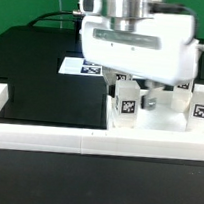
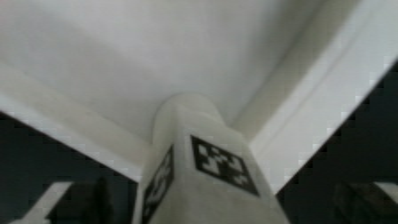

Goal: Assemble square table

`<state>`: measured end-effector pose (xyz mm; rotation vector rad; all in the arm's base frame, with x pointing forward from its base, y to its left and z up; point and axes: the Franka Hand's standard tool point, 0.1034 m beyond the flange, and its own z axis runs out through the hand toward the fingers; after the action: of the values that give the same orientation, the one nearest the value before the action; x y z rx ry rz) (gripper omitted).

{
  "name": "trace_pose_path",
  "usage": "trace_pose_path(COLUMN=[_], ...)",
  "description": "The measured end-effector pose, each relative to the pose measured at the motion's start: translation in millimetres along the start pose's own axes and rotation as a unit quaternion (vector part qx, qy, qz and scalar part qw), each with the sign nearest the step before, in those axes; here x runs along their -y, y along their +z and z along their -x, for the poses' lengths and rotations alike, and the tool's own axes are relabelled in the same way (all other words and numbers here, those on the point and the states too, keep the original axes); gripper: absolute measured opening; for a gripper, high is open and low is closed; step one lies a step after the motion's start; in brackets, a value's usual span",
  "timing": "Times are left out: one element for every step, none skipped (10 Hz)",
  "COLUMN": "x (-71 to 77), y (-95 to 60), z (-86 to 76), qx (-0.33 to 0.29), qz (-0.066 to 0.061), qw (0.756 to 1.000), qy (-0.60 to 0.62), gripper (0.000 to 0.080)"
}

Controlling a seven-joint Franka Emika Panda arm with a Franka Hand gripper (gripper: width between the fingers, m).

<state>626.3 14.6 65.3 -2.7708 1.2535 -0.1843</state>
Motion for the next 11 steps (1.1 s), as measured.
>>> trace_pose_path(x=[-2.1,-3.0,-3.3,-3.0,-1.8,-1.7,-4.7,-4.4,-4.3,-4.6,-4.6], y=[2.4,2.2,2.3,1.9,1.1,-0.7,-0.1,0.1,0.1,0.1,0.1], z=[3.8,2.5,2.2,1.7,0.9,-2.4,-3.8,-3.4,-3.3,-3.6,-3.6], qx=[0.003,0.002,0.002,-0.001,-0.005,-0.002,0.001,0.001,0.001,0.001,0.001], qz=[0.003,0.003,0.004,0.008,0.017,0.020,0.022,0.021,0.021,0.021,0.021], qw=[0.998,0.997,0.992,0.979,0.952,0.926,0.915,0.915,0.918,0.919,0.919], qy=[-0.060,-0.080,-0.126,-0.205,-0.305,-0.376,-0.403,-0.403,-0.395,-0.395,-0.394], gripper=[0.0642,0.0642,0.0648,0.0649,0.0649,0.0649,0.0649,0.0649,0.0649,0.0540,0.0404])
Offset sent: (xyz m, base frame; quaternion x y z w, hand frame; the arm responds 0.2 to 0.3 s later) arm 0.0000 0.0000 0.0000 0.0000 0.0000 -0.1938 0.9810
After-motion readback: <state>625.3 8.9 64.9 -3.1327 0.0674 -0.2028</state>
